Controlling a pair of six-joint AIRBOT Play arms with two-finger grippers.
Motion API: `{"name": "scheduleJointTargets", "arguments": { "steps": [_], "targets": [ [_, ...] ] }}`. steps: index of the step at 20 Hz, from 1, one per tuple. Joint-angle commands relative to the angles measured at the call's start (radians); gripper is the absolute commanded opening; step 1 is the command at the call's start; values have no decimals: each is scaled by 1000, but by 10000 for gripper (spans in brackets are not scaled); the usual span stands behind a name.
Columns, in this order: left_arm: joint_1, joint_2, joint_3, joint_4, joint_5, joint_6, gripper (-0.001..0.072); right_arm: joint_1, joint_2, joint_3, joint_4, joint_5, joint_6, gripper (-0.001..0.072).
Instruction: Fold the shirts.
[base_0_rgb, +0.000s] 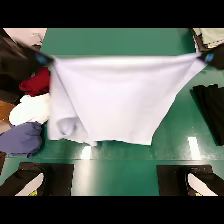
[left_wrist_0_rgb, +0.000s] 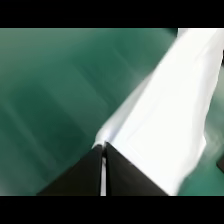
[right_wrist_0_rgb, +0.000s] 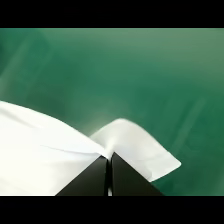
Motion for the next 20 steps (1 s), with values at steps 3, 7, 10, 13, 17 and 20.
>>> {"name": "scheduleJointTargets", "arguments": {
  "steps": [3,7,10,13,17,20],
  "targets": [
    [0,-41,-508,-19,158,96,27,-1,3,-351,-70,-118,5,13],
    [0,-41,-639,-18,313,103,31,-1,3,-439,-69,-167,5,13],
    [7,-41,-587,1,251,71,554,-1,3,-440,-69,-167,5,13],
    [86,-41,-487,47,120,65,553,-1,3,-440,-69,-166,5,13],
    [130,-55,-549,121,175,65,553,-1,3,-441,-69,-169,5,13],
    [130,-112,-683,117,317,66,554,-1,3,-441,-68,-171,6,13]
  ]
}}
